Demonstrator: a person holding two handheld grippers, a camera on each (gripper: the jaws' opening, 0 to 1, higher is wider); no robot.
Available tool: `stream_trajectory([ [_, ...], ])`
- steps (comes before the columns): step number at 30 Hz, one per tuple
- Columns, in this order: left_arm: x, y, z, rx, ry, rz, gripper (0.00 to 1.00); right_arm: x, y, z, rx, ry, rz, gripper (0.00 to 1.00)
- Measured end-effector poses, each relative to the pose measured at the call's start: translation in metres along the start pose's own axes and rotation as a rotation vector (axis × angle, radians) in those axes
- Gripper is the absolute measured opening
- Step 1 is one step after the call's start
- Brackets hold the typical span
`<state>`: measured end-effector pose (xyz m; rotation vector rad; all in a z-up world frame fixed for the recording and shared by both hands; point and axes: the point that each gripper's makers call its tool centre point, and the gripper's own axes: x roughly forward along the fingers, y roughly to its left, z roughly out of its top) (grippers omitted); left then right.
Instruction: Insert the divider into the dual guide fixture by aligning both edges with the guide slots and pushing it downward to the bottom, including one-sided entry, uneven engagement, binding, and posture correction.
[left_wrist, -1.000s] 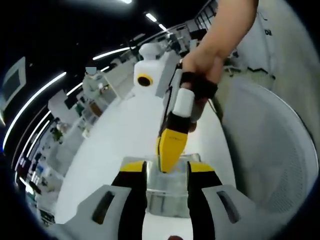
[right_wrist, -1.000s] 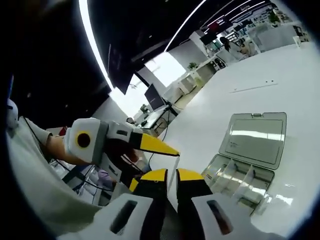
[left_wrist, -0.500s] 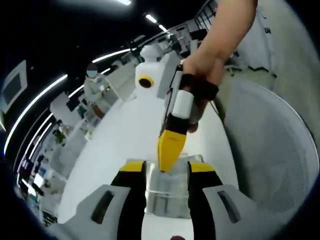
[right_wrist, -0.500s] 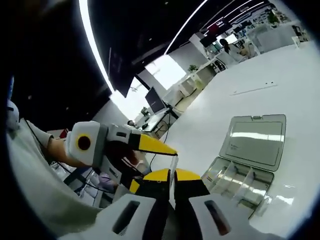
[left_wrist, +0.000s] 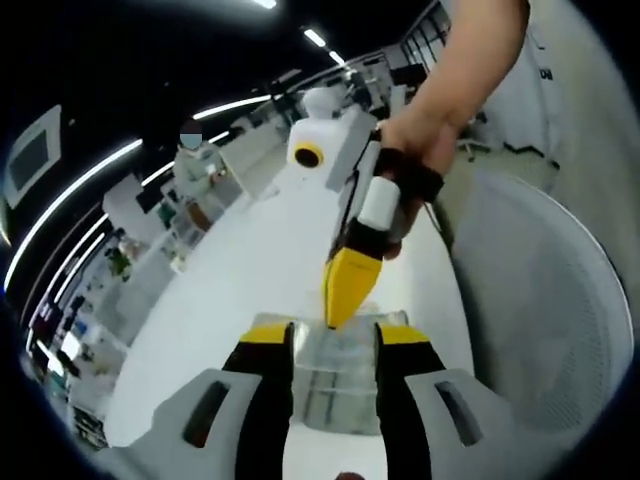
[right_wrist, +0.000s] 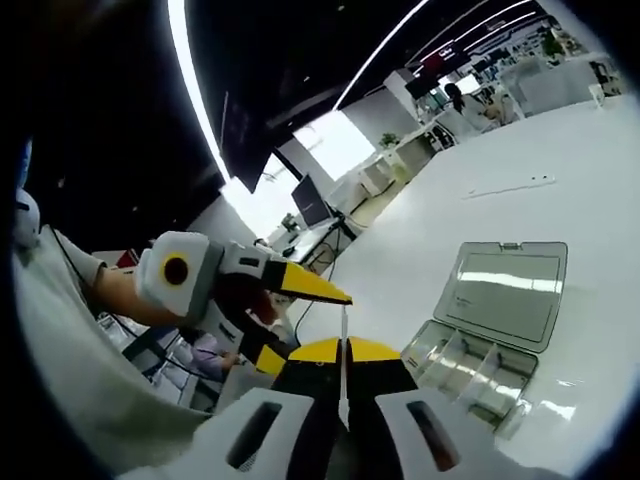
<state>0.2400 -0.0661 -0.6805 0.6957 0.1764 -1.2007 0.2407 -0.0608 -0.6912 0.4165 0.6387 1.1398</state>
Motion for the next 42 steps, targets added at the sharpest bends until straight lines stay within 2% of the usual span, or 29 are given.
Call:
stream_trajectory([
  [8, -0.006, 0.005, -0.004, -0.05, 0.007, -0.027, 0.29, -0.002, 0.002, -0.008, -0.138, 0.048, 0.005, 0.0],
  [13, -0.007, 0.003, -0.008, -0.068, 0.028, -0.066, 0.26, -0.002, 0.004, -0.01, -0.207, 0.061, 0.016, 0.0],
  [17, -0.007, -0.001, -0.01, -0.087, 0.042, -0.111, 0.24, -0.001, 0.006, -0.014, -0.294, 0.085, 0.027, 0.0],
  [31, -0.011, -0.007, -0.007, -0.136, 0.078, -0.234, 0.1, 0.004, 0.018, -0.023, -0.44, 0.145, 0.065, 0.0],
  [42, -0.013, -0.022, -0.011, -0.138, 0.14, -0.35, 0.05, 0.005, 0.026, -0.024, -0.518, 0.159, 0.095, 0.0],
])
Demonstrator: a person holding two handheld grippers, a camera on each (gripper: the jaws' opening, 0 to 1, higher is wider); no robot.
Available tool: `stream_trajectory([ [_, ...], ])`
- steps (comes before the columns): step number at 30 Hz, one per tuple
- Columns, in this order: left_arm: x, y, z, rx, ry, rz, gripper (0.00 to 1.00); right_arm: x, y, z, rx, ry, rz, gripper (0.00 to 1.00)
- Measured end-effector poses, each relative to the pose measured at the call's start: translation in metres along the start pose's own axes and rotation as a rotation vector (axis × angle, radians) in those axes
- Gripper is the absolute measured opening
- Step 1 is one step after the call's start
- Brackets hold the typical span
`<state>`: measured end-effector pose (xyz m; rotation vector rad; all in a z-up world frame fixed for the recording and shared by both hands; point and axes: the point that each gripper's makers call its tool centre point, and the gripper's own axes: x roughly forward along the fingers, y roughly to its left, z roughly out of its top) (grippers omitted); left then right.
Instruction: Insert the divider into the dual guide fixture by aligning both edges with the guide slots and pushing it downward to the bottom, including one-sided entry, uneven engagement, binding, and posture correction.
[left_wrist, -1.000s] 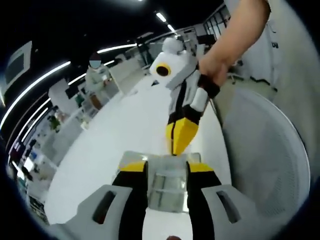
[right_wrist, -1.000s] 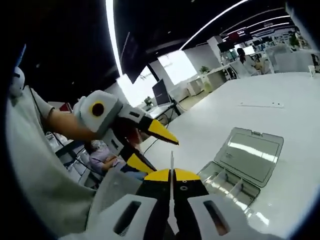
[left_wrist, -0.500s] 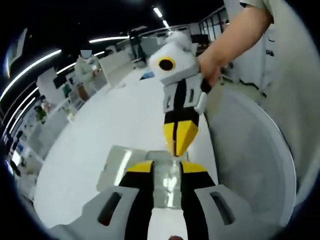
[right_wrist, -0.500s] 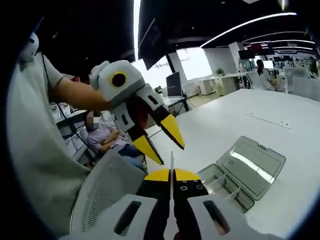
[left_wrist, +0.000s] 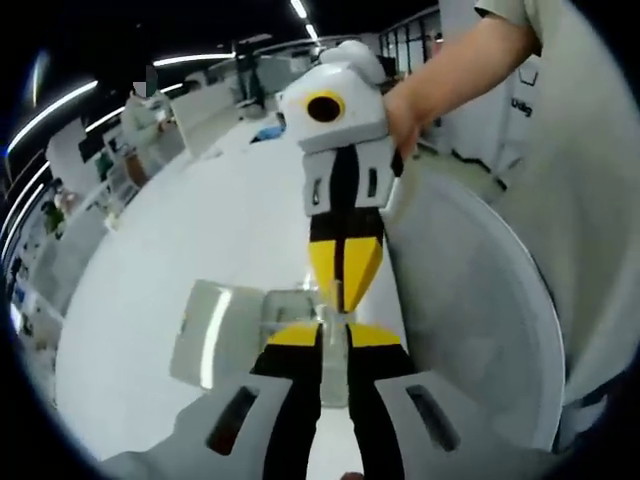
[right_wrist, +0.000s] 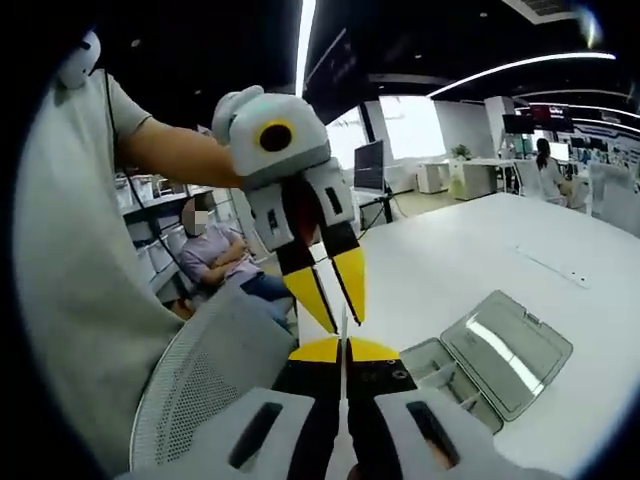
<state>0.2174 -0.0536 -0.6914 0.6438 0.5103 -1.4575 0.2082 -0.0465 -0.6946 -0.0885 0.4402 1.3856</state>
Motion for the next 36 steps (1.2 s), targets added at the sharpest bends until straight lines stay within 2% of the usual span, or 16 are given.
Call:
stream_trajectory([
  [13, 0.001, -0.006, 0.007, -0.039, 0.025, -0.06, 0.01, -0.001, 0.005, -0.001, -0.064, 0.027, 0.011, 0.0],
  [20, 0.002, -0.01, 0.005, -0.074, 0.071, -0.092, 0.0, -0.001, 0.009, -0.002, -0.09, 0.045, 0.02, 0.0],
  [23, 0.002, -0.012, 0.004, -0.129, 0.101, -0.11, 0.0, 0.0, 0.011, -0.002, -0.107, 0.058, 0.026, 0.0],
  [26, 0.003, -0.013, 0.003, -0.132, 0.128, -0.126, 0.0, 0.001, 0.012, -0.003, -0.108, 0.06, 0.03, 0.0],
  [33, 0.005, -0.016, -0.001, -0.199, 0.187, -0.169, 0.0, 0.002, 0.014, -0.007, -0.096, 0.056, 0.037, 0.0],
  [36, 0.007, -0.018, -0.002, -0.197, 0.213, -0.173, 0.0, 0.002, 0.013, -0.009, -0.086, 0.053, 0.032, 0.0],
])
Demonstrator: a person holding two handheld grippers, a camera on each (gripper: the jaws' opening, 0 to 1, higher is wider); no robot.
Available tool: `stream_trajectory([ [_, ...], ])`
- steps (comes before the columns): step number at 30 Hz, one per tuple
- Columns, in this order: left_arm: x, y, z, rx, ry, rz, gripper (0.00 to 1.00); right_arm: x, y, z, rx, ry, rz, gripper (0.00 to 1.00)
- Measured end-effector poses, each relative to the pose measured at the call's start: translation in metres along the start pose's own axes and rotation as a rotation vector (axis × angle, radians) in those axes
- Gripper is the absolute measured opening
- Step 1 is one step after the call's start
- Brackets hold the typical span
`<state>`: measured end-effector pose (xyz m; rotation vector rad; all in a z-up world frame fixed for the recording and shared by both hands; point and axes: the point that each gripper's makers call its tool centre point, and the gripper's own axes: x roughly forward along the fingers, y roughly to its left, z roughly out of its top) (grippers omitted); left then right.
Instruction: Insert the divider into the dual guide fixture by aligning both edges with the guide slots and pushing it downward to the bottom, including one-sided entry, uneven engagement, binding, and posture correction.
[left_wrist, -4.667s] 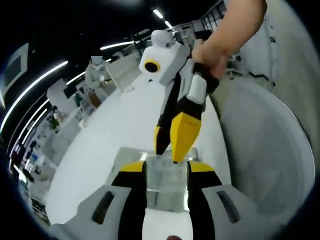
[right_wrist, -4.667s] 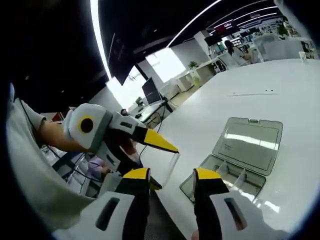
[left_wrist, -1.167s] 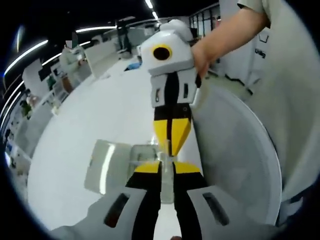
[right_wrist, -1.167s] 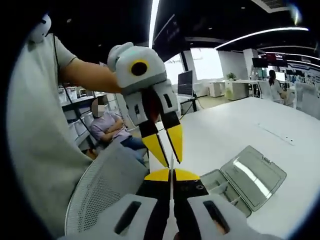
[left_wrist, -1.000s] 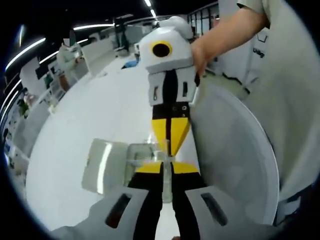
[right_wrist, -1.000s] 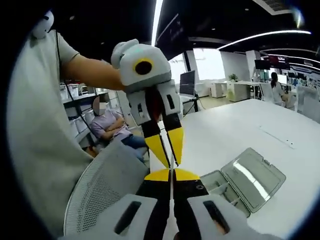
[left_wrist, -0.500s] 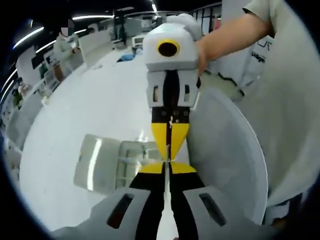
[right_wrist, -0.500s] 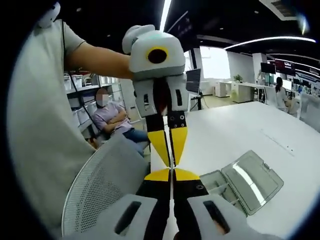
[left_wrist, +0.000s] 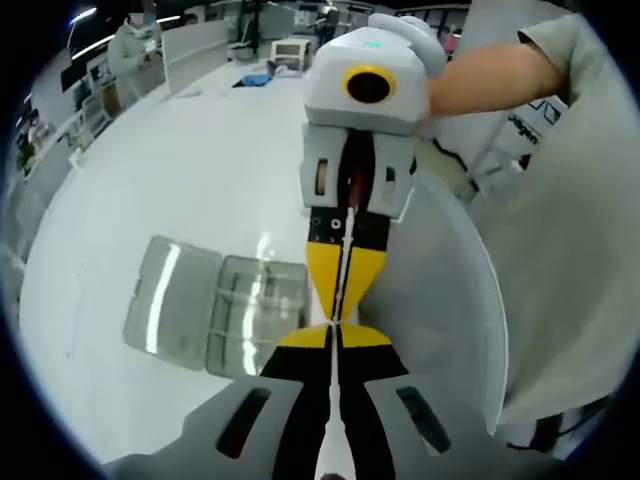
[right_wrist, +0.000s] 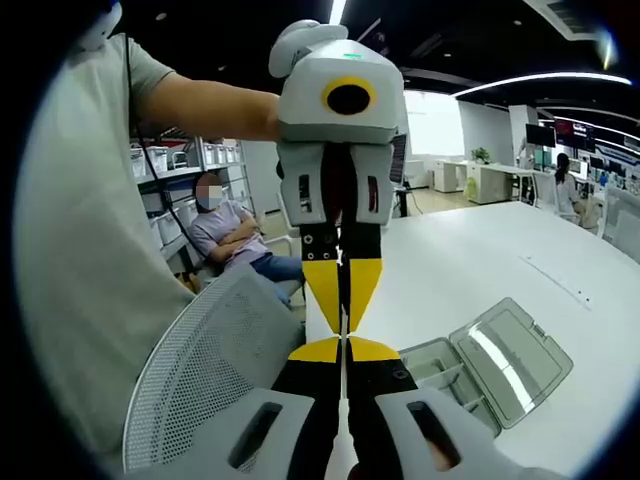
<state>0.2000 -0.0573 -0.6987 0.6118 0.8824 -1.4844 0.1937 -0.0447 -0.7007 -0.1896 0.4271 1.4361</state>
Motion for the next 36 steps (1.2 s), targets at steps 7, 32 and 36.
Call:
stream_trajectory([
  [7, 0.006, -0.004, -0.005, 0.023, 0.09, -0.031, 0.0, 0.004, 0.002, -0.006, 0.026, 0.004, -0.01, 0.0],
  [32, -0.001, 0.026, -0.03, 0.066, 0.424, 0.034, 0.0, -0.018, -0.008, -0.026, 0.101, 0.065, -0.088, 0.16],
  [36, -0.004, 0.034, -0.037, 0.074, 0.493, 0.055, 0.0, -0.02, -0.006, -0.025, 0.092, 0.07, -0.093, 0.18],
])
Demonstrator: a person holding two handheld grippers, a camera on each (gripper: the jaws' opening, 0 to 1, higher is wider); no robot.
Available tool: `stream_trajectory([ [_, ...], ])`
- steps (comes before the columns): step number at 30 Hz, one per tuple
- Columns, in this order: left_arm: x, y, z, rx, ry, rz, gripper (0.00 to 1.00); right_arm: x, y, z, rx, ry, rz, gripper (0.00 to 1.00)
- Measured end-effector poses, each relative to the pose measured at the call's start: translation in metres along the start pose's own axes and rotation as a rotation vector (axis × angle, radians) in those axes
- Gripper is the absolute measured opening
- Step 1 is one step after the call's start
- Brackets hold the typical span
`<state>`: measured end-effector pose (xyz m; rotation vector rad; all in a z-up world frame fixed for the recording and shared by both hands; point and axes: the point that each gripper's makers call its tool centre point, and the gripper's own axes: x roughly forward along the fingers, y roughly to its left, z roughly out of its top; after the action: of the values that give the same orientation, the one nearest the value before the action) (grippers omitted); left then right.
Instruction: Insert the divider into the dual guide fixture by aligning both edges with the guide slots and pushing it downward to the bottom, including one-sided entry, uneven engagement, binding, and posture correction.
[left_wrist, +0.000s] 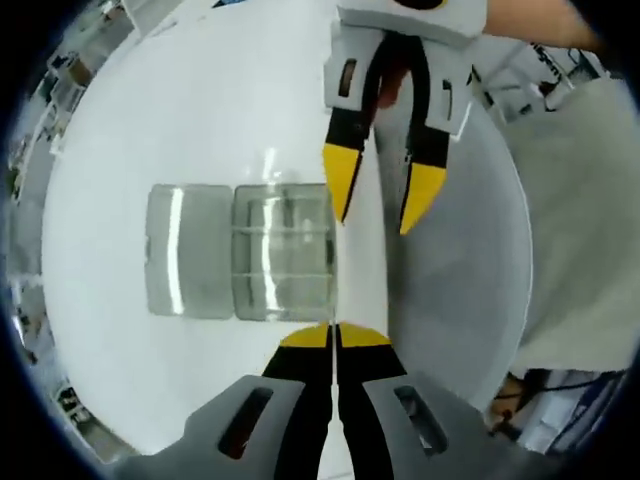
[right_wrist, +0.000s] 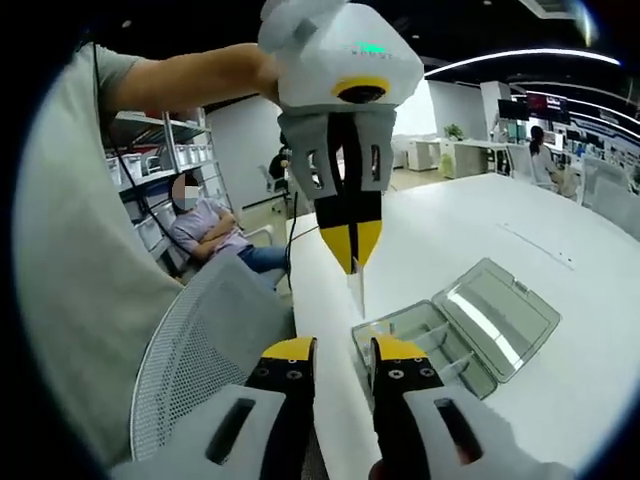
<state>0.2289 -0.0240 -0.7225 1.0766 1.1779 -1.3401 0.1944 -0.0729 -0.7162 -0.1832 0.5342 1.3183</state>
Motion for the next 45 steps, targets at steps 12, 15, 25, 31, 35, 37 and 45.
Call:
stream_trajectory([
  [12, 0.009, 0.014, -0.01, -0.011, 0.087, 0.015, 0.0, -0.01, 0.001, -0.001, -0.01, 0.031, -0.017, 0.27],
  [15, 0.01, 0.016, -0.007, -0.016, 0.079, 0.019, 0.0, -0.011, 0.002, -0.001, -0.01, 0.033, -0.02, 0.28],
  [25, 0.019, 0.023, -0.004, -0.014, 0.07, 0.037, 0.0, -0.014, 0.003, -0.004, -0.003, 0.046, -0.026, 0.32],
  [31, 0.024, 0.031, -0.007, -0.036, 0.071, 0.052, 0.0, -0.015, 0.002, -0.004, -0.001, 0.05, -0.03, 0.35],
  [35, 0.028, 0.031, -0.007, -0.038, 0.07, 0.054, 0.0, -0.016, 0.002, -0.004, 0.002, 0.049, -0.031, 0.36],
  [37, 0.029, 0.032, -0.005, -0.041, 0.066, 0.054, 0.0, -0.016, 0.003, -0.004, 0.004, 0.049, -0.031, 0.36],
  [45, 0.035, 0.037, -0.001, -0.053, 0.055, 0.064, 0.0, -0.016, 0.004, -0.004, 0.013, 0.051, -0.03, 0.38],
])
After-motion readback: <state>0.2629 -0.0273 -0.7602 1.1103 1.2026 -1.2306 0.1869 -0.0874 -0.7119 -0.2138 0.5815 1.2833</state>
